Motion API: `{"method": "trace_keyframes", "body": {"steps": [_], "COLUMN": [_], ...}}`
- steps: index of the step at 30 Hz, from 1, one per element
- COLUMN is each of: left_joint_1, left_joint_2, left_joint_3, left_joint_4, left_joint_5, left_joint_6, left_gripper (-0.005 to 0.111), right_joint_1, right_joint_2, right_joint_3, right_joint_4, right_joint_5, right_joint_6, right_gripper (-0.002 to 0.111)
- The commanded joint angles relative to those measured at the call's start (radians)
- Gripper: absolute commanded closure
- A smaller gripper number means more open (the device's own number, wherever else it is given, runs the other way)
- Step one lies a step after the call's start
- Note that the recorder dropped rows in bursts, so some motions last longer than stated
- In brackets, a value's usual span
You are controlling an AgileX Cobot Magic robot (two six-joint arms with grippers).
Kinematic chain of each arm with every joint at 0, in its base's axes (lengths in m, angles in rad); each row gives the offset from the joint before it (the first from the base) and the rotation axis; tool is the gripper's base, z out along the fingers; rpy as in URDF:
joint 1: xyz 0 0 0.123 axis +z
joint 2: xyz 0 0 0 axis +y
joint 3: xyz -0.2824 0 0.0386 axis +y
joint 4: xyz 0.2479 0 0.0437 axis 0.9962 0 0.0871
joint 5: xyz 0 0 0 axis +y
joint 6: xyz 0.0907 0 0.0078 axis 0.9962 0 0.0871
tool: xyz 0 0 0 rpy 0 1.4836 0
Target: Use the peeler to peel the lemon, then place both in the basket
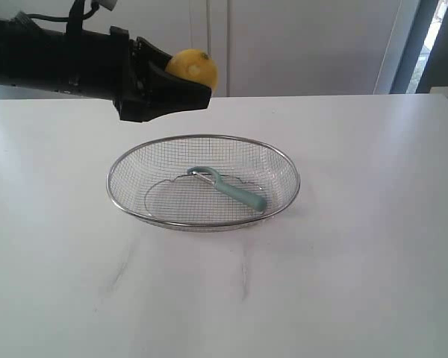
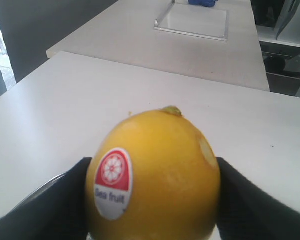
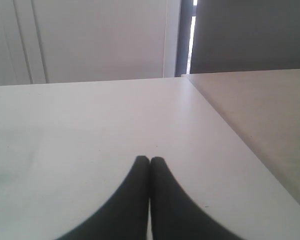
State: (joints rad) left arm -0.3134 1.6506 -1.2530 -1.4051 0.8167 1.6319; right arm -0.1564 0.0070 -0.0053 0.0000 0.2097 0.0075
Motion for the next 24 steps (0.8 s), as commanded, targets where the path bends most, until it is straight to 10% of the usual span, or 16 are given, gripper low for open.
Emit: {"method": "trace_keyframes", "body": {"steps": [1, 9, 24], "left_joint_1": [-0.002, -0.002, -0.037], "left_joint_2": [-0.006, -0.018, -0.034], "left_joint_3": [-0.005, -0.014, -0.170], "left_joint_4": [-0.028, 0.017, 0.818], "left_joint_5": [0.023, 0.002, -0.049], "left_joint_6": [-0.004, -0.097, -0.838], "left_gripper": [0.107, 0.107, 0.107], "right_joint_1": [-0.004, -0.004, -0.004], "right_joint_2": [-0.007, -0.007, -0.007], "right_joint_3": [0.005, 0.005, 0.005], "right_joint_4": [0.000, 0.000, 0.000], "right_joint_5": [-0.007, -0.007, -0.007], "right_joint_6": [-0.007, -0.007, -0.007], "right_gripper": [0.108, 0.108, 0.108]}}
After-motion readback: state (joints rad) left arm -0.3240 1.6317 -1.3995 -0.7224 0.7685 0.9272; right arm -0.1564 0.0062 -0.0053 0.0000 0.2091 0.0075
